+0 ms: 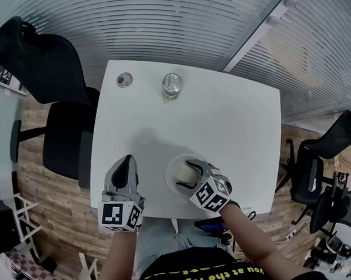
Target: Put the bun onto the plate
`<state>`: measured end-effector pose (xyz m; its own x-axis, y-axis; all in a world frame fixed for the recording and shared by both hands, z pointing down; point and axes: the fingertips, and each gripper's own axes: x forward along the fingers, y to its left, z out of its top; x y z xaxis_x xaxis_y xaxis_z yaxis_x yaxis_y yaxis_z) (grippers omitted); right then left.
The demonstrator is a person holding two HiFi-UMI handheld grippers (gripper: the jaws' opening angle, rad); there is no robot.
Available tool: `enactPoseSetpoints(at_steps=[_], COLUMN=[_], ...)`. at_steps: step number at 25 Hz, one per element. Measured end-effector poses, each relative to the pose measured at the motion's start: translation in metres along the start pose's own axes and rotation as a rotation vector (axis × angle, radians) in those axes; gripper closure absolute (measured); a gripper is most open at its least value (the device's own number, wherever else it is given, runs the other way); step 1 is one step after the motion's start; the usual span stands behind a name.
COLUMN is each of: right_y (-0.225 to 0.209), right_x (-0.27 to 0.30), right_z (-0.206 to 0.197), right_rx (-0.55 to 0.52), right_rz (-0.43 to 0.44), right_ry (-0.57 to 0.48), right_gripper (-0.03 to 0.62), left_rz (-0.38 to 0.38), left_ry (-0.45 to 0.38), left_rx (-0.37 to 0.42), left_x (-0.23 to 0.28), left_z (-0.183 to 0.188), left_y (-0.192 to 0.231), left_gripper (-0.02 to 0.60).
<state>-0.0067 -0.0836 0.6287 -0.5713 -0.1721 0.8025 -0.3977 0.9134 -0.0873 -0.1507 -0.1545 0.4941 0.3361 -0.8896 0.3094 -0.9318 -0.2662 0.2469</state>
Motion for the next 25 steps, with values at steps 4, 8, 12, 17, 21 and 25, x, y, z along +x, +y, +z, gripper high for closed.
enactPoseSetpoints(at_steps=[4,8,12,17,21,25], right_y=[0.003,0.003,0.002,0.005,0.005,0.007], right_x=[0.000,-0.003,-0.008,-0.018,-0.024,-0.027], right_z=[0.000,0.007,0.015,0.025,0.030,0.031], right_rx=[-0.005,0.007,0.002,-0.023,-0.020,-0.018], right_rz=[0.019,0.029,0.027,0.035,0.033,0.037], right_ry=[0.006,-0.013,-0.036,-0.070,-0.090,-0.097], right_gripper=[0.217,0.211,0.210,0.214,0.266,0.325], left_rz=[0.001,0.004,0.007,0.008,0.004,-0.006], left_ry=[0.000,-0.004,-0.010,-0.018,-0.019,-0.019], left_rx=[0.001,-0.002,-0.002,-0.007,-0.001,0.004], left_x=[0.002,0.003,0.003,0.006,0.008,0.010], left_z=[0.001,0.003,0.004,0.009,0.011,0.013], left_y=[0.002,0.004,0.004,0.003,0.003,0.002], left_gripper=[0.581,0.581,0.581,0.581,0.581,0.581])
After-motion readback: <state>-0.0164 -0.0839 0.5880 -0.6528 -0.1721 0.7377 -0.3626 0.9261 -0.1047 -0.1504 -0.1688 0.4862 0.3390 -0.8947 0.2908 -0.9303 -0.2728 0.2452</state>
